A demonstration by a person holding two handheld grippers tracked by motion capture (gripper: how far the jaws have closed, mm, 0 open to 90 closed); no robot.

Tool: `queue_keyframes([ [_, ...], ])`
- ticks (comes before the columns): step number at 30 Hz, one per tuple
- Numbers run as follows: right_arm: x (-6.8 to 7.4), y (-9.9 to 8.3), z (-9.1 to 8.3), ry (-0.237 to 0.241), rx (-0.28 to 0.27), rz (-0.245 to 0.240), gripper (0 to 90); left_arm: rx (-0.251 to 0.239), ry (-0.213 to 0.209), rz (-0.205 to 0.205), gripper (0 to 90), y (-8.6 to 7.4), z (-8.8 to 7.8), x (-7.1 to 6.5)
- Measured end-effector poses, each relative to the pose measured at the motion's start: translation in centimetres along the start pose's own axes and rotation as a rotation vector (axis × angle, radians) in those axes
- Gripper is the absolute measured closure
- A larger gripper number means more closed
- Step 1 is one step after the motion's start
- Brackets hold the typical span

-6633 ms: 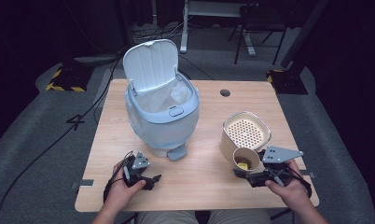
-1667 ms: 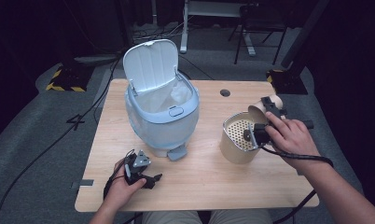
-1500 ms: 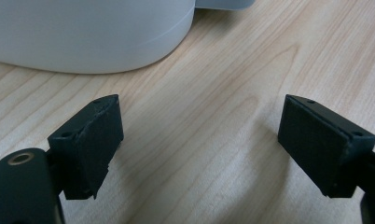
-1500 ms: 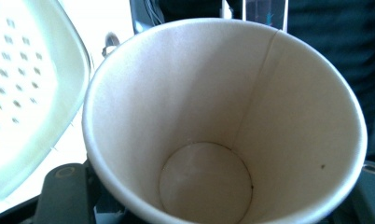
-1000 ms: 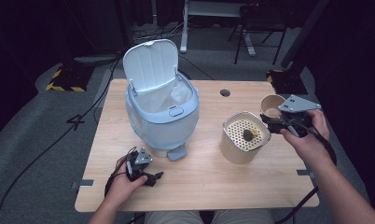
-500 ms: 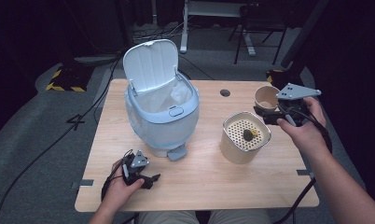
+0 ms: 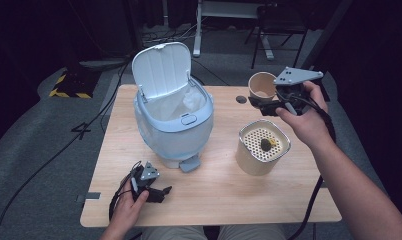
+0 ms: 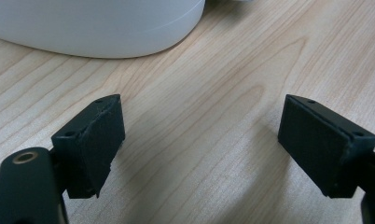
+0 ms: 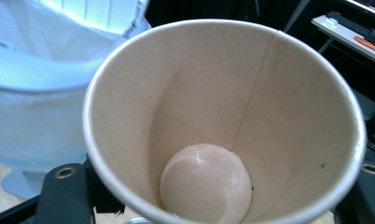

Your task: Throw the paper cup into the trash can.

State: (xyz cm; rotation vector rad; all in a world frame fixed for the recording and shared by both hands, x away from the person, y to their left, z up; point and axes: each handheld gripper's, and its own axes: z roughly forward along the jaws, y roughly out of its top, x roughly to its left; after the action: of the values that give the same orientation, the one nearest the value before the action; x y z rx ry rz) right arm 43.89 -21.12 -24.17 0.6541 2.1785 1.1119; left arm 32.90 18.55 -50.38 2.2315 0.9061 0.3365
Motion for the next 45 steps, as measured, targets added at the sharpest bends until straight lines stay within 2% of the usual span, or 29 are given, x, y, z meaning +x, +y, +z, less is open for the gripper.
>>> queue_keyframes([
  [6, 0.8, 2.3, 1.3, 0.033, -0.012, -0.005, 28.2, 0.003, 0.000, -0.001, 15.1, 0.0, 0.0, 0.0],
  [11, 1.4, 3.3, 2.0, 0.046, -0.018, -0.013, 28.2, 0.004, -0.003, -0.001, 13.7, 0.1, 0.1, 0.0],
  [17, 2.7, 5.0, 3.7, 0.097, -0.056, 0.027, 28.2, 0.014, -0.003, 0.012, 10.5, 0.3, 0.3, 0.2],
  [23, 3.8, 6.0, 4.9, 0.120, -0.062, 0.021, 28.2, 0.016, -0.012, 0.014, 8.9, 0.4, 0.5, 0.2],
  [27, 5.1, 7.1, 6.3, 0.155, -0.072, 0.027, 28.1, 0.020, -0.014, 0.012, 7.4, 0.5, 0.5, 0.2],
  [34, 6.2, 7.8, 7.9, 0.217, -0.097, 0.076, 28.1, 0.020, -0.014, 0.012, 7.4, 0.5, 0.5, 0.2],
  [40, 7.0, 8.0, 9.3, 0.249, -0.086, 0.085, 27.9, 0.020, -0.014, 0.012, 7.4, 0.5, 0.5, 0.2],
  [45, 7.7, 8.0, 10.8, 0.275, -0.069, 0.130, 27.5, 0.020, -0.014, 0.012, 7.4, 0.5, 0.5, 0.2],
])
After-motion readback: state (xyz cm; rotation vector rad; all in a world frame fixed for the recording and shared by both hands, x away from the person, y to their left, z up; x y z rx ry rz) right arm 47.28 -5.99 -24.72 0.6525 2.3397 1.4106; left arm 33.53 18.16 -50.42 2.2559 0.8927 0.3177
